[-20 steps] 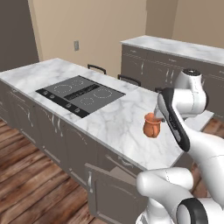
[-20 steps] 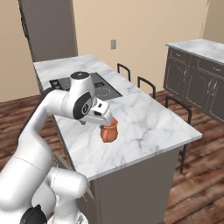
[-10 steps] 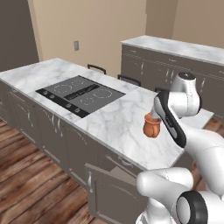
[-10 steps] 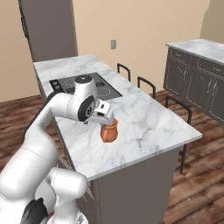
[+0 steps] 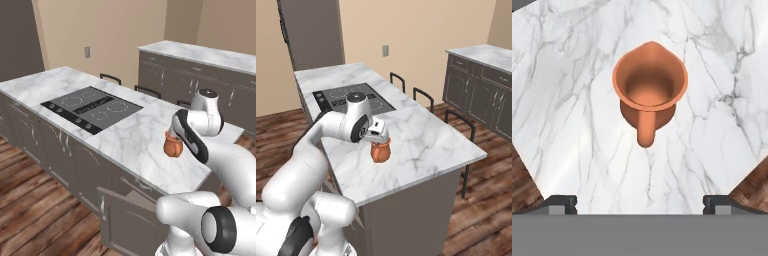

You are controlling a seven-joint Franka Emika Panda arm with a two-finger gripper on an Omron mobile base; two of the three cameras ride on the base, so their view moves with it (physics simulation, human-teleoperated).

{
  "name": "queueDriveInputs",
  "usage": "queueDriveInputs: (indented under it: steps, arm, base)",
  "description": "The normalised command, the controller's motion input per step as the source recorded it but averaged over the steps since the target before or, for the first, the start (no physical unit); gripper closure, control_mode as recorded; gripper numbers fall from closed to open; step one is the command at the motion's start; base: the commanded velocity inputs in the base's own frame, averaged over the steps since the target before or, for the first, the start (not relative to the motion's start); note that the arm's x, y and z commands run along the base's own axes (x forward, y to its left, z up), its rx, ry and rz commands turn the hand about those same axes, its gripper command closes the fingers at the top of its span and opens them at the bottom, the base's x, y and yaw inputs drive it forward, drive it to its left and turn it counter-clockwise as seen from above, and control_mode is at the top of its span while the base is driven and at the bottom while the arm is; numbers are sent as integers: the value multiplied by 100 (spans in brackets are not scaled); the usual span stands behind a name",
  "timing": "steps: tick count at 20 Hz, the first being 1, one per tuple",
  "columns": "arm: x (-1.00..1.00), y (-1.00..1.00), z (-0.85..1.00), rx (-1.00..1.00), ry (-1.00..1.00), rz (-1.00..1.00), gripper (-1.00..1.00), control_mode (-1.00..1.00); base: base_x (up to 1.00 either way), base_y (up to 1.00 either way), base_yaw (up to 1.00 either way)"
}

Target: Pick the kettle and jug and place them in the sink. Then turn on the water.

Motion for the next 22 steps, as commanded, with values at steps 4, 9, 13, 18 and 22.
queueDriveInputs:
  steps: [4,9,13,18,22]
  arm:
    - [31,0,-33,0,-3,3,-100,-100]
    - [11,-3,-11,0,0,0,-100,-100]
    - [1,-13,-6,0,0,0,-100,-100]
    - [0,-20,-20,0,0,0,-100,-100]
    - [1,-6,-20,0,0,0,-100,-100]
  base:
    - [0,0,0]
    - [0,0,0]
    - [0,0,0]
    - [0,0,0]
    - [0,0,0]
